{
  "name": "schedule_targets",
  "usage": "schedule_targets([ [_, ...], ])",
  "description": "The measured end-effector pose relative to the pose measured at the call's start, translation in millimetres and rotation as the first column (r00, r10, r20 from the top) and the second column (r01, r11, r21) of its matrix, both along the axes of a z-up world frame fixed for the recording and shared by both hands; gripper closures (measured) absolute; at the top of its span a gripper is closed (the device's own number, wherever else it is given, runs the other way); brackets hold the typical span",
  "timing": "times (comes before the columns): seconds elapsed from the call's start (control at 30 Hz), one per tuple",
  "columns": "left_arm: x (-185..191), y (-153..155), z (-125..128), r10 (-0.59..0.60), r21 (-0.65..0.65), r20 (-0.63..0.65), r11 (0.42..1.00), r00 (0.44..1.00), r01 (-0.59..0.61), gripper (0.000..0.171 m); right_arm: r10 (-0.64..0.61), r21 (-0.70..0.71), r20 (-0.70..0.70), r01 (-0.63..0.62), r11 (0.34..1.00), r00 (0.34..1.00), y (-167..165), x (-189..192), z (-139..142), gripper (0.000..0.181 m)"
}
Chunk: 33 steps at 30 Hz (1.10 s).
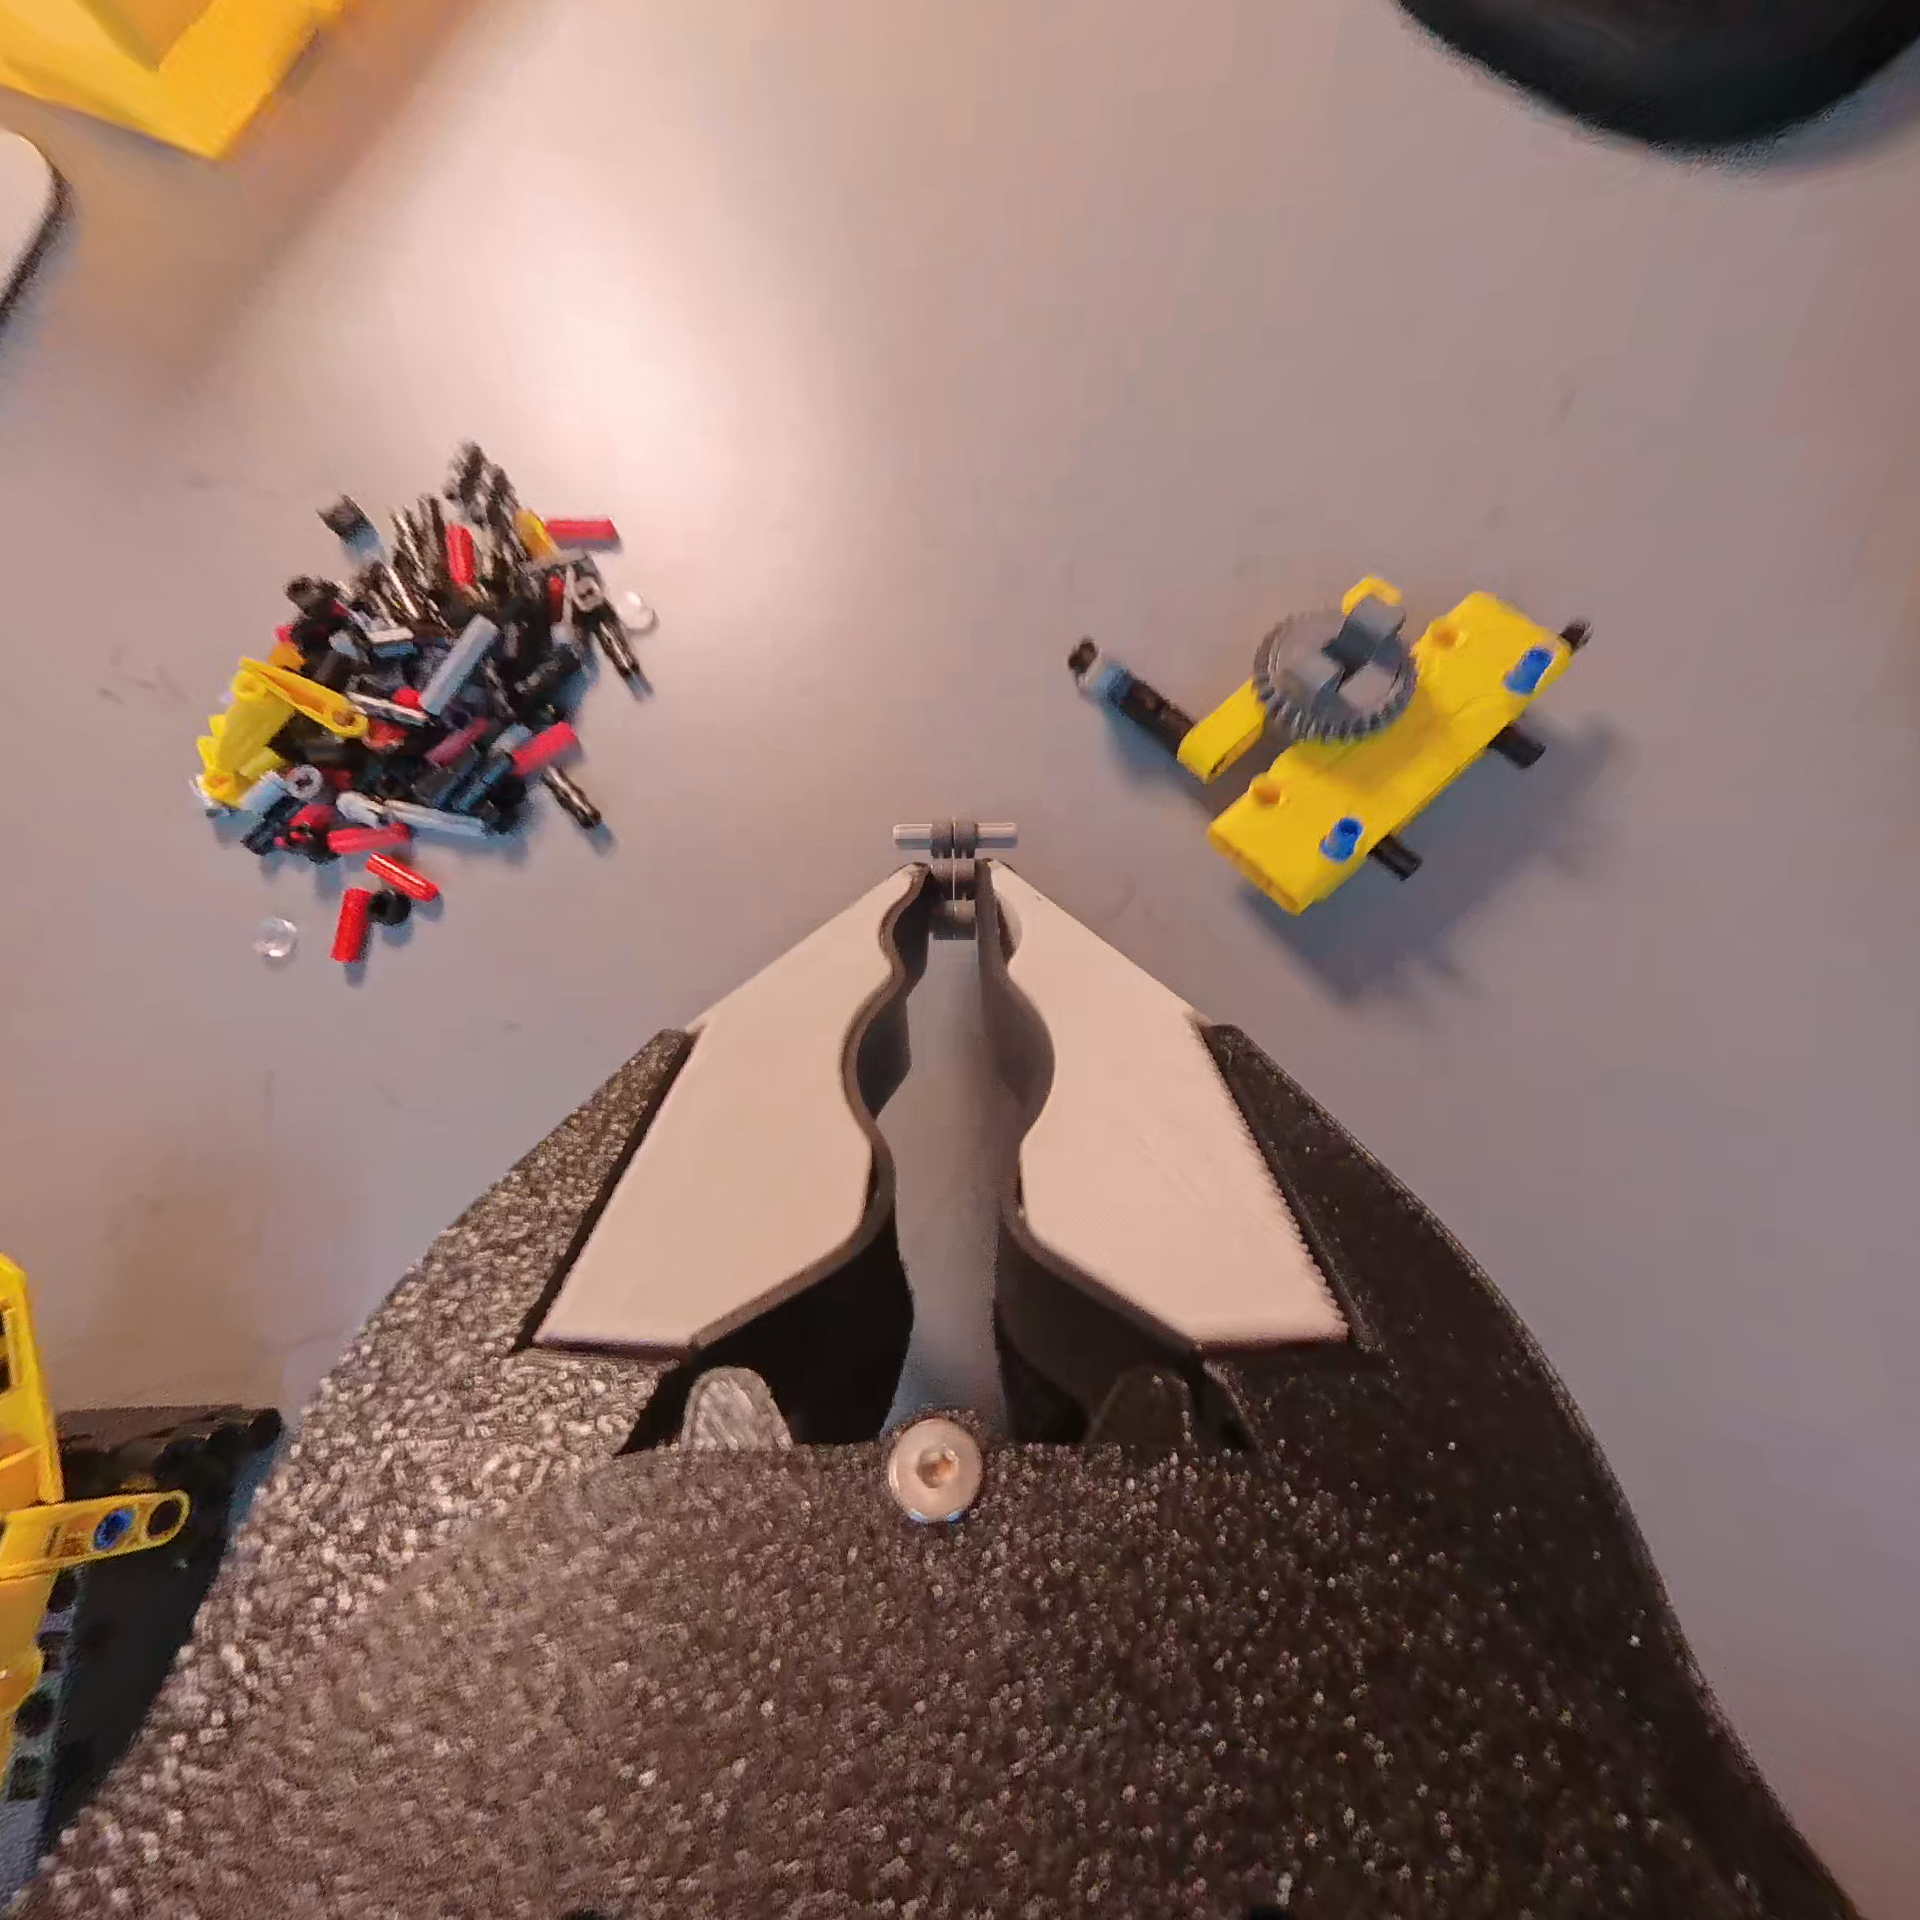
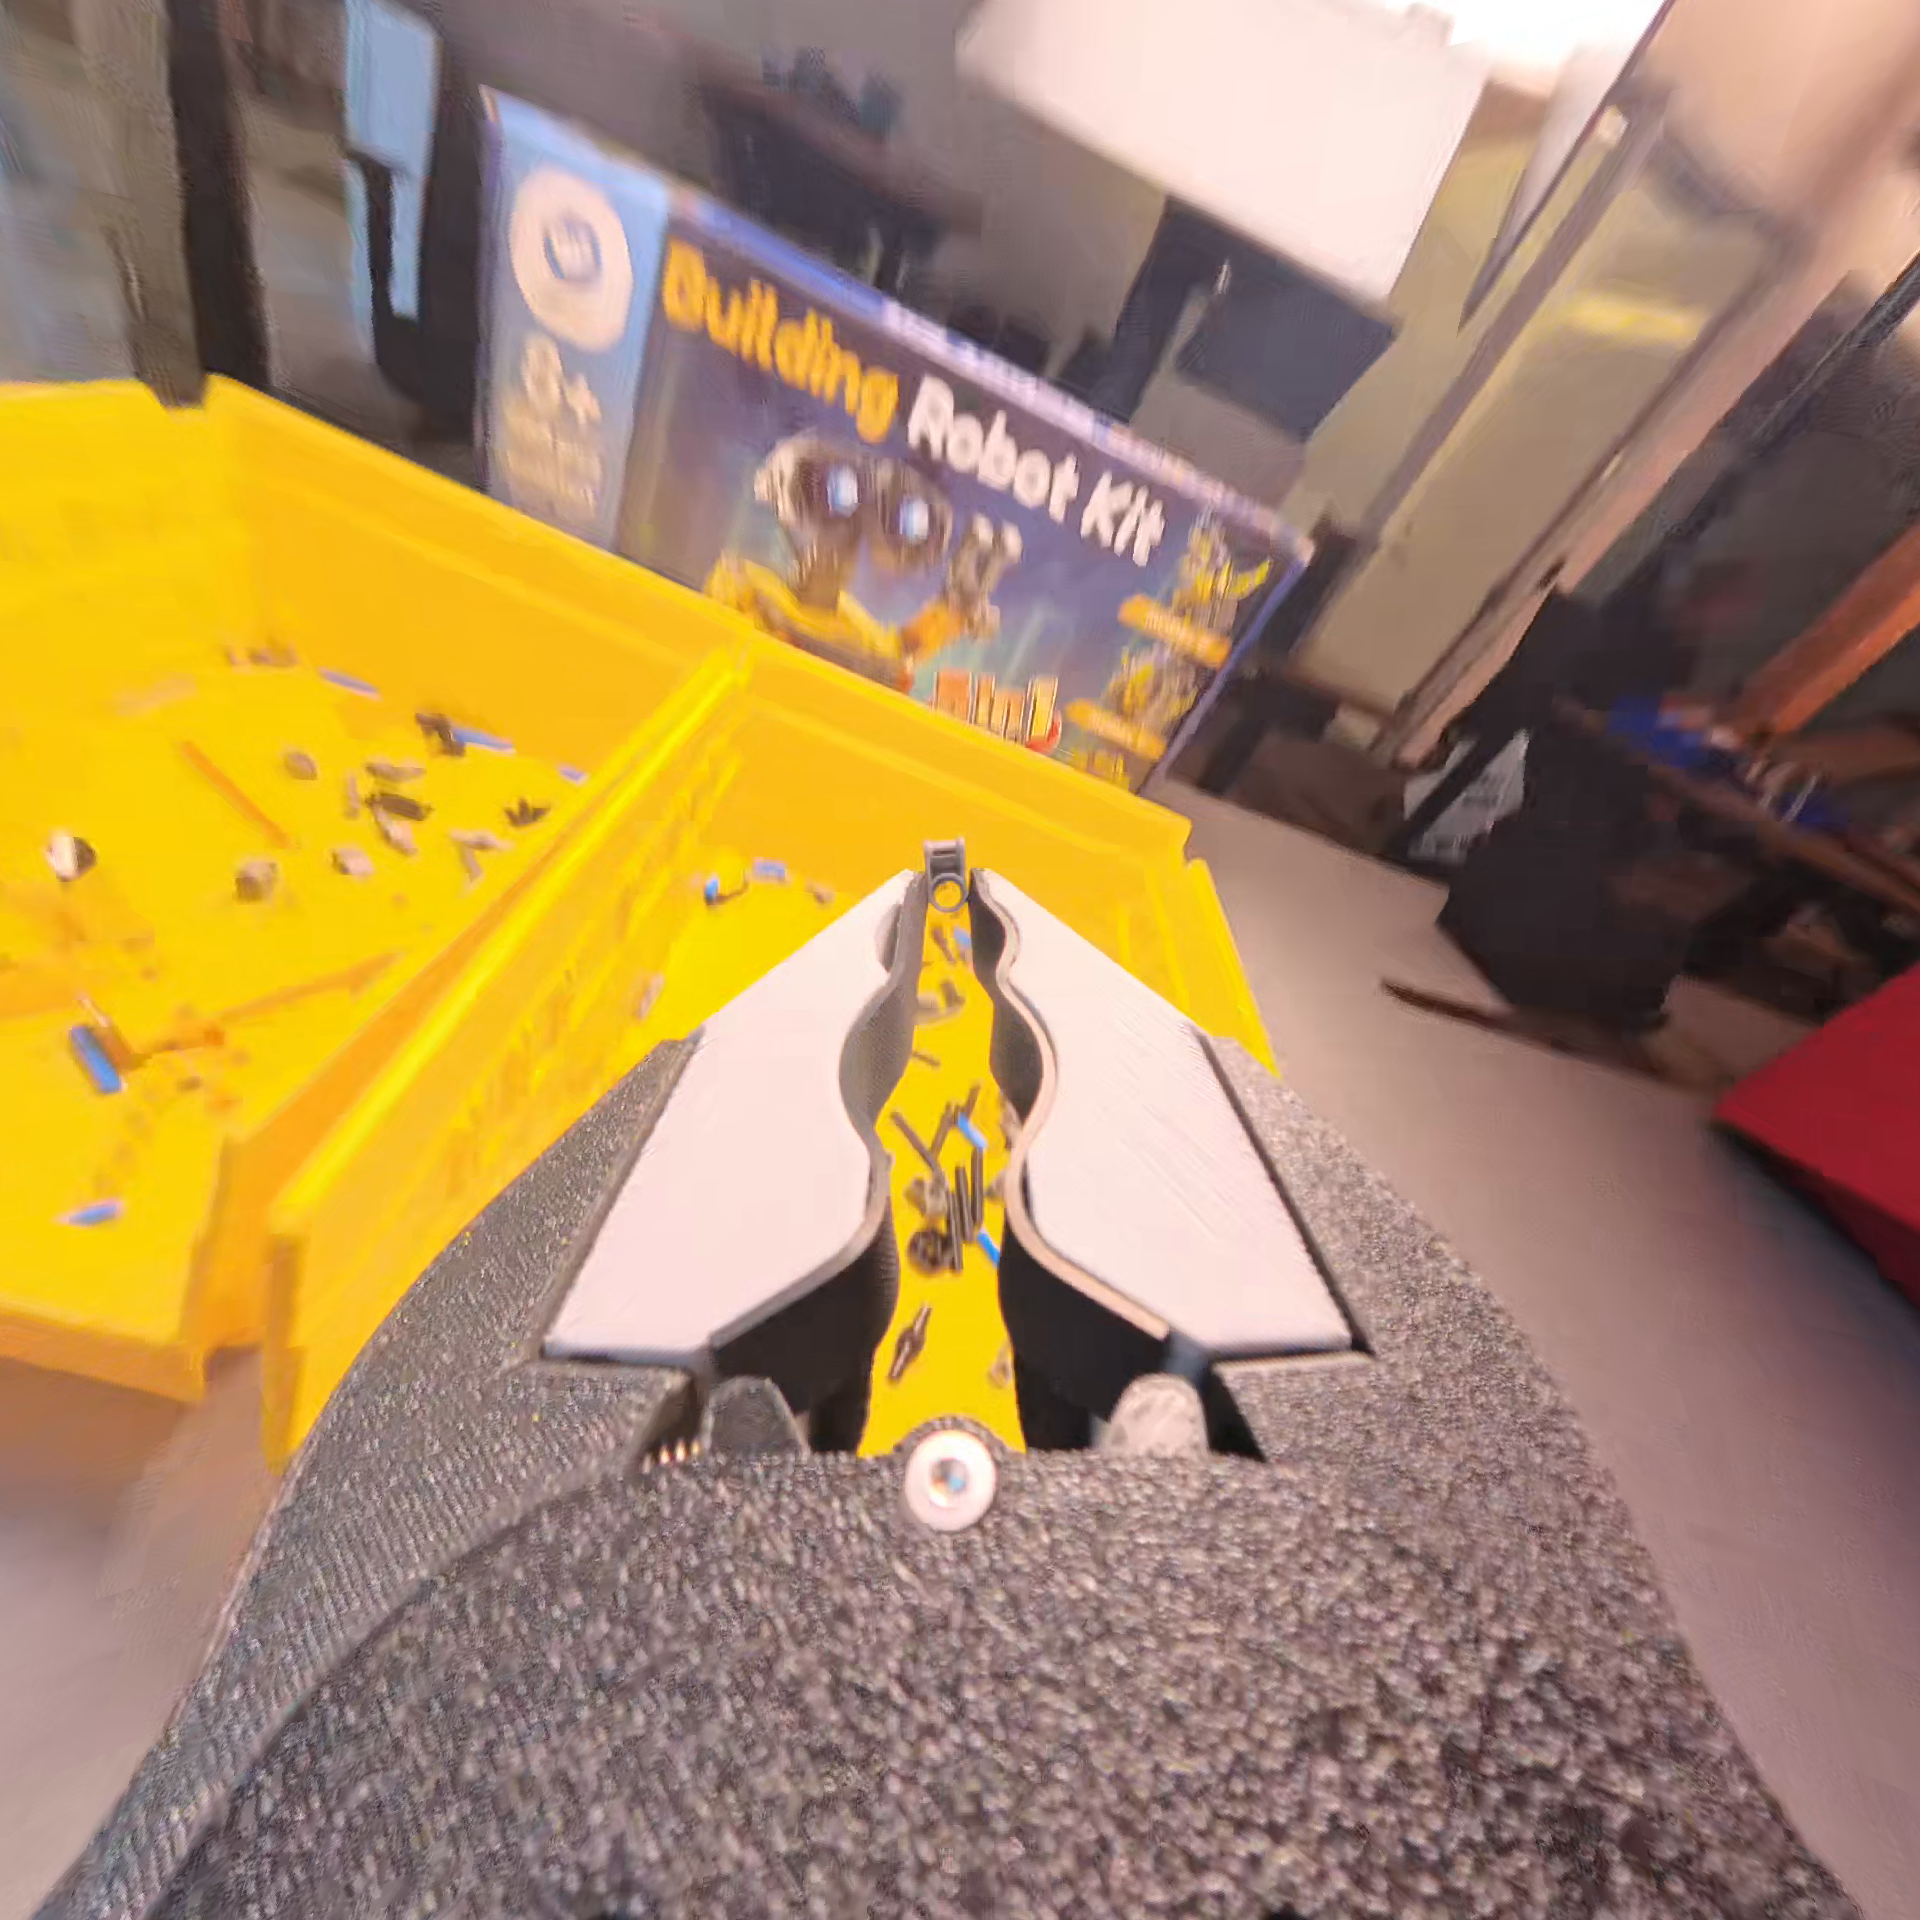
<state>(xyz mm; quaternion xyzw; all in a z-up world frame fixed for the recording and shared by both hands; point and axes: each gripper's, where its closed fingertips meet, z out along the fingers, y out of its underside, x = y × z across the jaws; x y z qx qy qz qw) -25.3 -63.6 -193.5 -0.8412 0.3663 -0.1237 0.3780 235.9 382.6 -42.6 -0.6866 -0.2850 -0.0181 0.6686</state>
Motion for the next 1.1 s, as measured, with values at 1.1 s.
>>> schedule_targets([
  [1.1,-19,24,76,0.192,0.640,-0.266,0.768,0.945,0.025,0.165,0.755,-0.430,-0.638,-0.883,-0.188,0.150,-432,-281,-77,0.177],
])
